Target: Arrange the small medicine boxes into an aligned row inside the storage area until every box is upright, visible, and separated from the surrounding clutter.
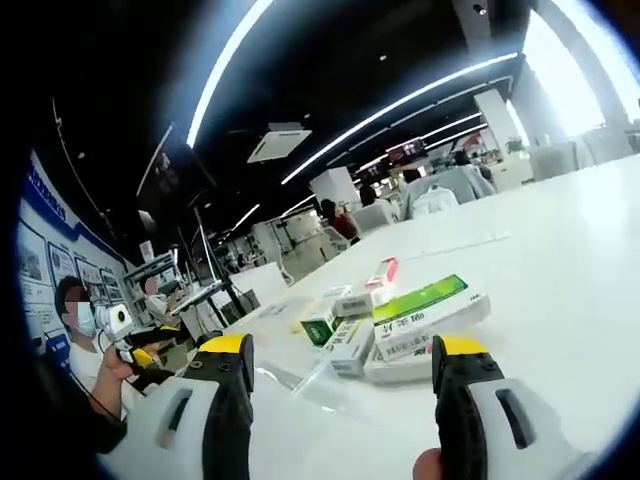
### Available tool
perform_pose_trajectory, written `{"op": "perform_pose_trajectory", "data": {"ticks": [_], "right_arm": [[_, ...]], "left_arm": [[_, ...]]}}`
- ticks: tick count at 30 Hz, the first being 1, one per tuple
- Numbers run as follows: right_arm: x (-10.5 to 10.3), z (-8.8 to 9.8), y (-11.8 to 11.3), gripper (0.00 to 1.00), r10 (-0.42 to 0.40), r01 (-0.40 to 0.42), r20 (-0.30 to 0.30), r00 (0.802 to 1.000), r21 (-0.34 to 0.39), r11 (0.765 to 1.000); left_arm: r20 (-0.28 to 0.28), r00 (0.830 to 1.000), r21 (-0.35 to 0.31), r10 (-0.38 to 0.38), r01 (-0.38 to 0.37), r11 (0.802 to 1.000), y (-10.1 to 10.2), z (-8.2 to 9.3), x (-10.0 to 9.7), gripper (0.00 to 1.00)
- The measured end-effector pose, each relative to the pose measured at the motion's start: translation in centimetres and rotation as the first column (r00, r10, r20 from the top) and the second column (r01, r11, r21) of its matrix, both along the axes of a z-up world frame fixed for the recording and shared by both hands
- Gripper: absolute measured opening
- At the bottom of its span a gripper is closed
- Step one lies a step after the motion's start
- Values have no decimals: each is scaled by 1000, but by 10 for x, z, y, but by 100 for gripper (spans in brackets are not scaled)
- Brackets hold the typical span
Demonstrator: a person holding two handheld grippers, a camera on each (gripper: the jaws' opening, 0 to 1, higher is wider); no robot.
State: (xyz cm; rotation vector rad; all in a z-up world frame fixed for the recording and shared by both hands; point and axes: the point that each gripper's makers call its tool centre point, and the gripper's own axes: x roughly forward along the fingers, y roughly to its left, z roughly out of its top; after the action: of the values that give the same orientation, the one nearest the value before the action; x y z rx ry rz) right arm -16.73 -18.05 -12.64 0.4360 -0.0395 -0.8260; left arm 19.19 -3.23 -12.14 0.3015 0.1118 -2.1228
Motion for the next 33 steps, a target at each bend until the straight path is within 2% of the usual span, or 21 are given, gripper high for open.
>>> {"op": "perform_pose_trajectory", "data": {"ticks": [1, 3, 4, 8, 14, 17, 22, 33], "right_arm": [[0, -2, -1, 70, -3, 2, 8, 1000, 13, 1000], [1, 3, -4, 70, -3, -1, 109, 994, 40, 999], [1, 4, -6, 70, -10, 3, 138, 990, 52, 999], [-5, 4, -13, 70, -36, 27, 159, 987, 53, 998], [-12, -7, -26, 69, -65, 49, 170, 983, 98, 994], [-16, -9, -31, 69, -83, 61, 197, 977, 115, 991], [-23, -14, -41, 67, -115, 74, 252, 961, 166, 983], [-26, -29, -55, 65, -159, 76, 295, 942, 277, 958]], "left_arm": [[-2, 1000, 1, -1, 1, 1000, 0, -1, 0, 74], [-9, 1000, 1, 0, 0, 1000, 0, -1, -1, 74], [-12, 1000, 2, 2, -2, 1000, -1, -1, 0, 74], [-17, 1000, 1, 7, -7, 1000, -2, -2, -1, 74], [-12, 1000, 11, 2, -2, 1000, -4, -5, -5, 74], [-11, 1000, 13, -2, 2, 1000, -5, -5, -8, 74], [-5, 1000, 4, -15, 15, 1000, -6, -3, -13, 74], [0, 1000, 16, -19, 19, 1000, -7, -6, -15, 74]]}}
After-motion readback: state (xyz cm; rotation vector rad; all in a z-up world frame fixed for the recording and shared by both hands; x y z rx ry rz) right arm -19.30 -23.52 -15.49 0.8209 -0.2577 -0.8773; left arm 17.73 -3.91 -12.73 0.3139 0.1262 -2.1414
